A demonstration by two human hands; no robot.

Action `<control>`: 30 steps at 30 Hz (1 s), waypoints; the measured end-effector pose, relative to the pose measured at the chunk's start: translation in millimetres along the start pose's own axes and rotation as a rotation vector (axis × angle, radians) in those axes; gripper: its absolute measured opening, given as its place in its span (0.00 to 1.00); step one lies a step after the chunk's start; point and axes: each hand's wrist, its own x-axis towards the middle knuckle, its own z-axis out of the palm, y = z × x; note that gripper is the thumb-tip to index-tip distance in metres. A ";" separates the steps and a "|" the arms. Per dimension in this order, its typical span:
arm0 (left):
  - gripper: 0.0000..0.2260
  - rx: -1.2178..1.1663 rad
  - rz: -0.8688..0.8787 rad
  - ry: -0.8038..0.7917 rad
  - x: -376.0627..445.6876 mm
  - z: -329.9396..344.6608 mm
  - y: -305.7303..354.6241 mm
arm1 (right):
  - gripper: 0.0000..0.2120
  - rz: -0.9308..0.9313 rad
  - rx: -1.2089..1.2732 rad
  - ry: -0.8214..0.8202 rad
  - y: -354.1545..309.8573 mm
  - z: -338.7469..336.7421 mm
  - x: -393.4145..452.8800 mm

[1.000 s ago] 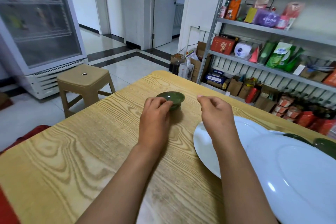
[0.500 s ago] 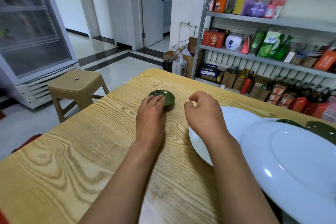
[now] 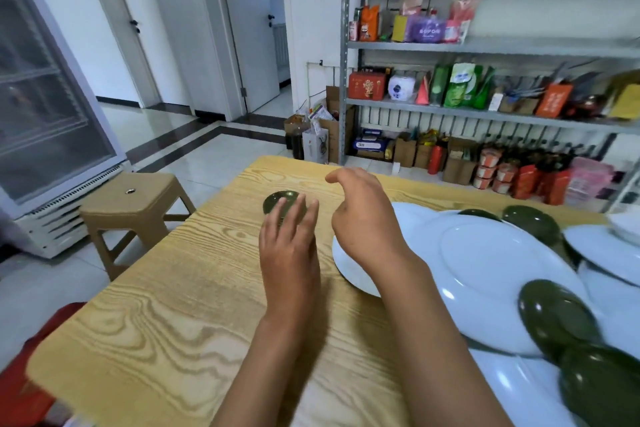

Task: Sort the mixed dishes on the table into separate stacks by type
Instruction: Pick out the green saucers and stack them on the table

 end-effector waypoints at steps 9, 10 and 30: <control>0.16 -0.427 0.141 -0.078 -2.4 -42.7 139.0 | 0.19 0.014 0.150 0.106 1.9 -128.1 -79.9; 0.16 -0.486 0.123 -0.109 -5.3 -43.1 155.2 | 0.19 0.040 0.162 0.131 8.8 -140.8 -88.1; 0.13 -0.707 -0.137 -0.444 -110.4 -41.8 226.8 | 0.40 0.294 -0.198 -0.033 141.0 -151.1 -238.9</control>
